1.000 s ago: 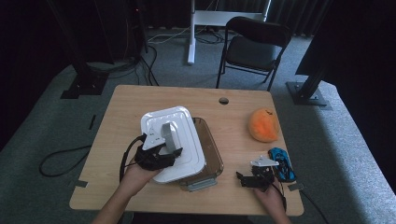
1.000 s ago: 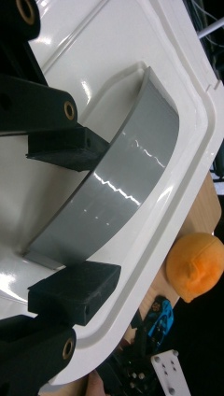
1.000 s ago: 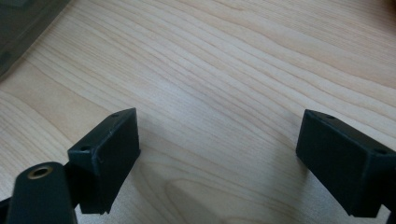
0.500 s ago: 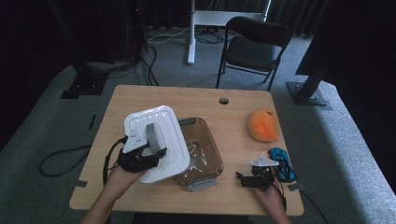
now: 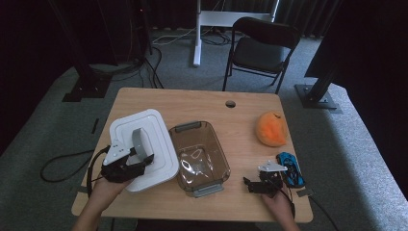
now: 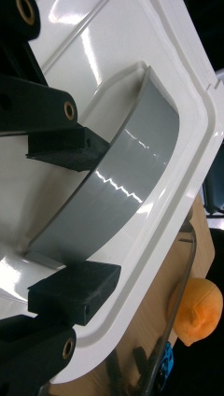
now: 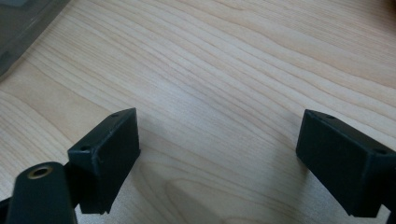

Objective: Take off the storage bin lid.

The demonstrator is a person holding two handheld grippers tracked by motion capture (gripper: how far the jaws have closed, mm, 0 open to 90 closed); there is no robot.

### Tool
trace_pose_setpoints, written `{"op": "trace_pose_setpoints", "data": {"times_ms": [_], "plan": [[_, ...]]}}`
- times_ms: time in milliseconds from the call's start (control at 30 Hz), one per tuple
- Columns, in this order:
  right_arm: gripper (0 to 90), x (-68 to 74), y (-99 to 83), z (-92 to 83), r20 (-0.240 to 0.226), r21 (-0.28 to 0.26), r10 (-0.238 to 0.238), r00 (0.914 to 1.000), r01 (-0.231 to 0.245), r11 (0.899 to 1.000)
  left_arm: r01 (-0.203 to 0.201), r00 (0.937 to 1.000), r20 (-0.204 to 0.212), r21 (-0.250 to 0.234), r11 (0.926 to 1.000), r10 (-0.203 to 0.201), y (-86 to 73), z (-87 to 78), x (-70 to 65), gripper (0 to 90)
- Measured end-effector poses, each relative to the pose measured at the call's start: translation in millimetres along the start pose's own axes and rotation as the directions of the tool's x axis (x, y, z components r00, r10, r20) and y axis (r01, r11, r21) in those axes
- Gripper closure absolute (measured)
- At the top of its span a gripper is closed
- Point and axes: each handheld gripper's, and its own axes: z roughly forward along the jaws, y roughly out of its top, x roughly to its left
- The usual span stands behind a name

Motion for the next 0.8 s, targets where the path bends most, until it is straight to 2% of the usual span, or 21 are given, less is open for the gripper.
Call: {"op": "trace_pose_setpoints", "data": {"times_ms": [33, 300, 533, 633, 667, 733, 800], "plan": [[12.6, 0.0, 0.0, 0.0, 0.000, 0.000, 0.000, 1.0000, 0.000, 1.000, -0.013, 0.9999, -0.006, 0.002, 0.9999, 0.013, -4.6, -1.8, 2.7, 43.9], [12.6, -0.1, 0.0, 0.0, 0.000, -0.001, -0.001, 1.0000, 0.001, 1.000, -0.002, 1.0000, -0.007, 0.009, 1.0000, 0.002, -20.3, -3.2, 14.0, 44.0], [12.6, 0.0, 0.0, 0.0, 0.000, 0.000, 0.000, 1.0000, 0.000, 1.000, -0.007, 0.9994, 0.033, 0.009, 0.9999, 0.007, -42.1, 7.9, 17.7, 44.0], [12.6, 0.0, 0.0, 0.0, 0.000, 0.000, 0.000, 1.0000, 0.000, 1.000, -0.010, 0.9993, 0.036, 0.018, 0.9998, 0.009, -48.0, 13.0, 17.4, 44.0], [12.6, 0.0, 0.0, 0.0, 0.000, 0.000, 0.000, 1.0000, 0.000, 1.000, -0.013, 0.9990, 0.043, 0.036, 0.9993, 0.011, -53.8, 18.9, 18.6, 44.0], [12.6, 0.0, 0.0, 0.0, 0.000, 0.000, 0.000, 1.0000, 0.000, 1.000, 0.004, 0.9981, 0.061, 0.039, 0.9992, -0.006, -58.1, 22.8, 21.2, 43.9], [12.6, 0.0, 0.0, 0.0, 0.000, 0.000, 0.000, 1.0000, 0.000, 1.000, 0.004, 0.9980, 0.063, 0.041, 0.9991, -0.007, -60.4, 25.1, 22.1, 43.9]]}}
